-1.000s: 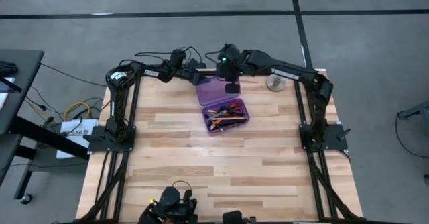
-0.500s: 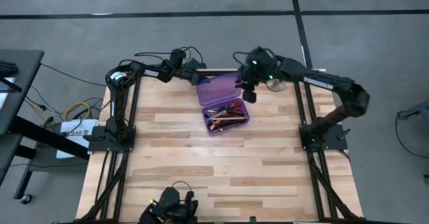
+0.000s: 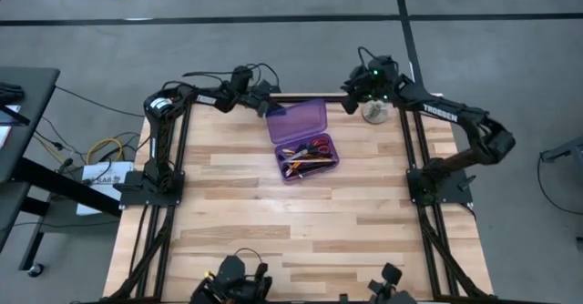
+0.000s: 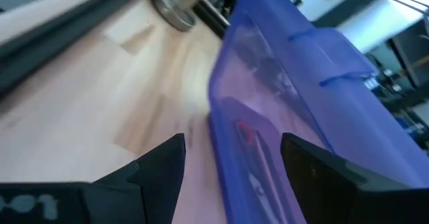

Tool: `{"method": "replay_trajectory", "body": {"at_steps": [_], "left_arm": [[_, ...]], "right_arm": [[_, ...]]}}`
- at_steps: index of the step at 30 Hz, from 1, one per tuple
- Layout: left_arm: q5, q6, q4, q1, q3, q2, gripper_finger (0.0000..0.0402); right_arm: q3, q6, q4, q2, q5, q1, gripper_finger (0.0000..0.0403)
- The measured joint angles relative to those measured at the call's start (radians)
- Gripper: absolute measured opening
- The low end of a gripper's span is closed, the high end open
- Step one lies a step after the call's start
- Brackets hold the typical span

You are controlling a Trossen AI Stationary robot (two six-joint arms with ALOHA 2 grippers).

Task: Pick & place school supplies into a supply box
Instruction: Close the purple supply box

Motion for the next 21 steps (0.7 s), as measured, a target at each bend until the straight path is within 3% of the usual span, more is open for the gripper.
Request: {"method": "replay_trajectory", "body": {"at_steps": [7,21], "left_arm": [[0.066,0.013,0.004,-0.025,0.0,0.0,0.0234],[0.264,0.015,0.12,-0.097,0.0,0.0,0.0234]], "right_arm": [[0.0,0.002,0.072,0.059,-0.03,-0.008,0.0077],[0.001,-0.027,0.068,0.052,-0.029,-0.016,0.0077]]}}
